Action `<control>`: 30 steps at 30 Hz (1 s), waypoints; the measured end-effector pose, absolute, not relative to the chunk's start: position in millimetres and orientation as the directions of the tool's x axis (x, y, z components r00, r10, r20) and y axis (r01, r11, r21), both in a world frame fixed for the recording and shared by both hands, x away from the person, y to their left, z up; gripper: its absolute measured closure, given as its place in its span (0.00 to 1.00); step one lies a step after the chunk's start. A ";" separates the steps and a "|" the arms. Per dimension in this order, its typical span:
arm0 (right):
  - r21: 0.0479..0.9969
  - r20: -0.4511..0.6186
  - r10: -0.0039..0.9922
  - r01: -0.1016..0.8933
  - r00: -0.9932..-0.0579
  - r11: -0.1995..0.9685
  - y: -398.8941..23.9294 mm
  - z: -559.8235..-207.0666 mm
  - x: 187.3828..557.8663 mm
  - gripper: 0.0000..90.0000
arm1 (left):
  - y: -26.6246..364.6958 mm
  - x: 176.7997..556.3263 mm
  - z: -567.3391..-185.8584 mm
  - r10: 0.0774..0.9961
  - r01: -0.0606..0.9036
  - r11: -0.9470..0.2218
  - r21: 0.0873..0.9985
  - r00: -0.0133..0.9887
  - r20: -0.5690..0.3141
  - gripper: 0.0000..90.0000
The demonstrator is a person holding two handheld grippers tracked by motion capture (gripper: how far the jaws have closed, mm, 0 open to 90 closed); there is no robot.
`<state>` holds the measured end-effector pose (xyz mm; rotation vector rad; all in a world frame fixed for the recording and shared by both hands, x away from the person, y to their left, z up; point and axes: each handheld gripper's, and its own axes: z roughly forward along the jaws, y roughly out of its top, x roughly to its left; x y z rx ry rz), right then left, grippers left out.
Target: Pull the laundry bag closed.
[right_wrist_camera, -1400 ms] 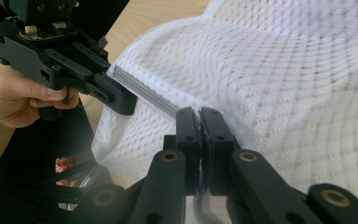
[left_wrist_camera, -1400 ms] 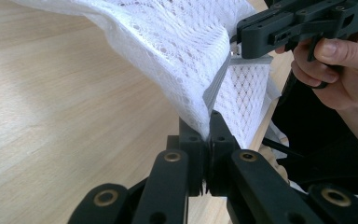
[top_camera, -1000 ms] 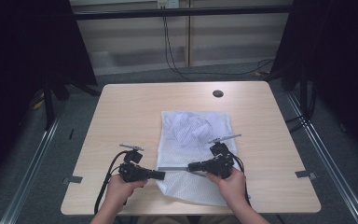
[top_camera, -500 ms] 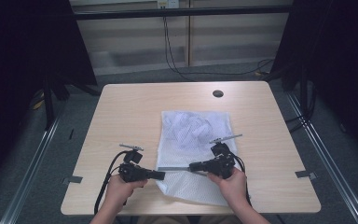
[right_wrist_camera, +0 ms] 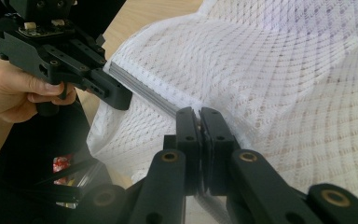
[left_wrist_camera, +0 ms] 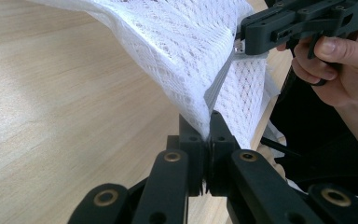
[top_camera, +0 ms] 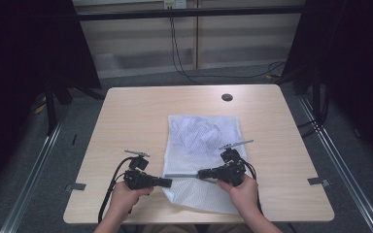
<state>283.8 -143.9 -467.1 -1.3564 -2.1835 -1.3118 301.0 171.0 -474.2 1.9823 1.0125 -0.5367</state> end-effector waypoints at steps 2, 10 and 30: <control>0.556 0.609 0.591 0.816 -0.529 0.157 -144.6 -466.8 283.7 0.97 | 171.6 301.2 -474.2 0.461 0.811 -0.333 0.481 0.585 -0.668 0.98; 0.556 0.610 0.592 0.817 -0.528 0.156 -148.1 -467.3 283.6 0.97 | 172.1 301.3 -474.9 0.458 0.815 -0.330 0.477 0.580 -0.674 0.98; 0.554 0.610 0.597 0.819 -0.522 0.150 -153.1 -467.2 283.8 0.97 | 172.2 301.1 -475.3 0.459 0.821 -0.324 0.471 0.572 -0.680 0.98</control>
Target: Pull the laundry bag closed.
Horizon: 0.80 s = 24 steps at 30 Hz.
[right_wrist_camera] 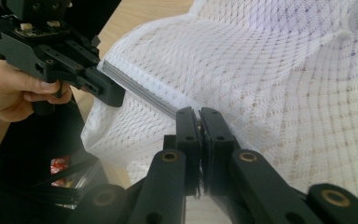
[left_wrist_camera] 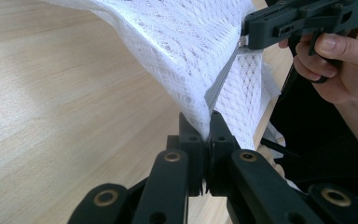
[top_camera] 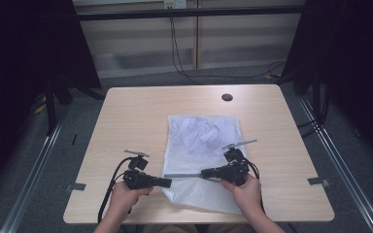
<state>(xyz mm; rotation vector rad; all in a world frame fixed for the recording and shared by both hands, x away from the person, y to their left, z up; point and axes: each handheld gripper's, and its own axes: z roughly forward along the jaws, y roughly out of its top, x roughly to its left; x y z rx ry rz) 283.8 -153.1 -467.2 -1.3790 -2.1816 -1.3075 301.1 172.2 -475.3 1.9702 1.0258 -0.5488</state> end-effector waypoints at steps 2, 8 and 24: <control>0.552 0.611 0.596 0.820 -0.520 0.150 -153.4 -467.0 283.6 0.97 | 172.0 301.1 -475.4 0.458 0.821 -0.325 0.469 0.571 -0.682 0.98; 0.551 0.612 0.596 0.821 -0.520 0.150 -154.1 -466.5 283.1 0.97 | 171.8 301.1 -475.2 0.457 0.822 -0.326 0.466 0.569 -0.683 0.98; 0.551 0.618 0.596 0.823 -0.513 0.138 -159.9 -467.9 282.7 0.97 | 173.2 301.2 -475.1 0.460 0.830 -0.318 0.459 0.558 -0.690 0.98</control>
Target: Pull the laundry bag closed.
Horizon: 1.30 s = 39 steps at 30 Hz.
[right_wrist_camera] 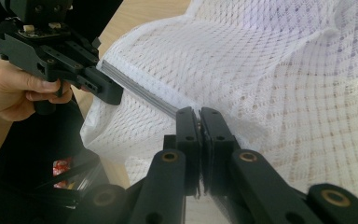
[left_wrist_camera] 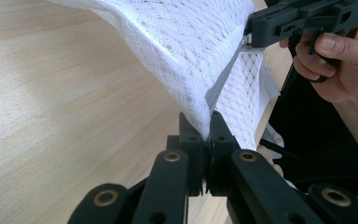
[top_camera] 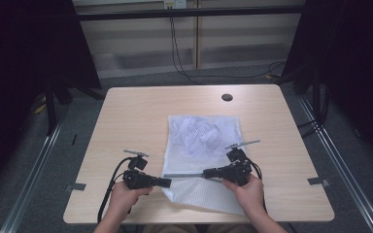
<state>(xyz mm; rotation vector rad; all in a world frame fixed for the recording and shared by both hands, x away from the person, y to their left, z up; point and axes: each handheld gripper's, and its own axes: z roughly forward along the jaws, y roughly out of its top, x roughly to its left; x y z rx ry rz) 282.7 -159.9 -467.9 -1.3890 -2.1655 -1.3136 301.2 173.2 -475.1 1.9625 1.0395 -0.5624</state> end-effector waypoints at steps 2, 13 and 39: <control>0.549 0.619 0.596 0.824 -0.512 0.138 -159.8 -467.6 282.4 0.97 | 172.8 300.9 -475.2 0.459 0.831 -0.316 0.457 0.556 -0.693 0.98; 0.548 0.618 0.601 0.826 -0.507 0.133 -164.6 -467.8 281.5 0.97 | 173.4 301.1 -475.1 0.462 0.831 -0.316 0.458 0.556 -0.691 0.98; 0.547 0.615 0.607 0.827 -0.503 0.131 -171.8 -466.9 280.2 0.97 | 173.2 301.2 -474.9 0.461 0.829 -0.326 0.454 0.558 -0.690 0.98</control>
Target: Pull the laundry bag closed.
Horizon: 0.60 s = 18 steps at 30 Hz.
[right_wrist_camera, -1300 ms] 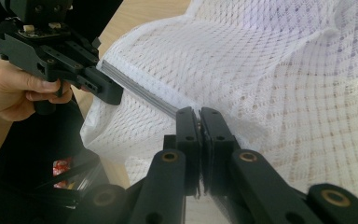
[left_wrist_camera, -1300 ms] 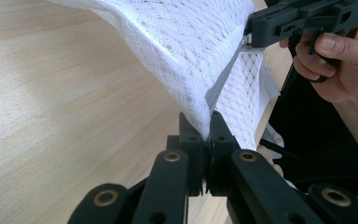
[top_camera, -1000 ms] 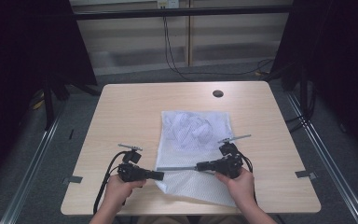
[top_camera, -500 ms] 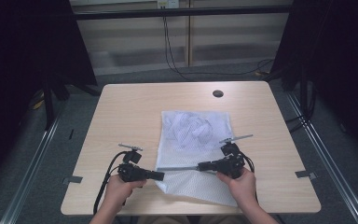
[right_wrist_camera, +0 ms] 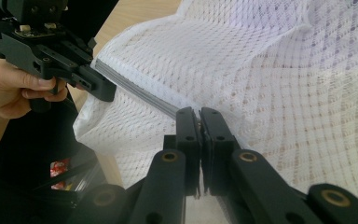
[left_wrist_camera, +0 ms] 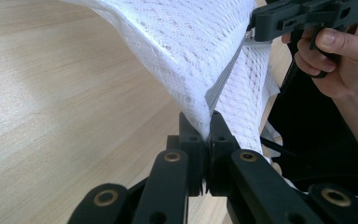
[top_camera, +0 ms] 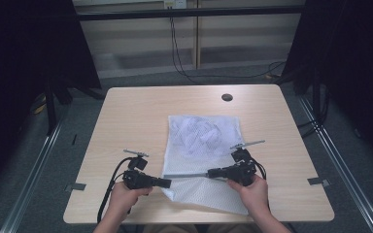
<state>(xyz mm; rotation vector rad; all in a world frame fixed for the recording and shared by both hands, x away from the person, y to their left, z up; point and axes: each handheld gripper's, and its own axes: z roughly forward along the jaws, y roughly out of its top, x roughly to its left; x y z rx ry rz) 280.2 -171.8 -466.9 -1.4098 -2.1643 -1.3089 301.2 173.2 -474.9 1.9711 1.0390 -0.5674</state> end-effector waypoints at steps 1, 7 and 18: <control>0.547 0.615 0.607 0.827 -0.503 0.131 -171.9 -466.9 280.2 0.97 | 173.1 301.1 -474.9 0.462 0.830 -0.326 0.453 0.558 -0.689 0.98; 0.541 0.612 0.625 0.833 -0.484 0.115 -181.7 -467.7 280.3 0.97 | 179.8 302.5 -475.3 0.471 0.830 -0.314 0.461 0.558 -0.683 0.98; 0.546 0.609 0.626 0.830 -0.487 0.114 -186.5 -466.9 278.3 0.97 | 178.0 301.8 -475.0 0.464 0.835 -0.309 0.455 0.550 -0.694 0.98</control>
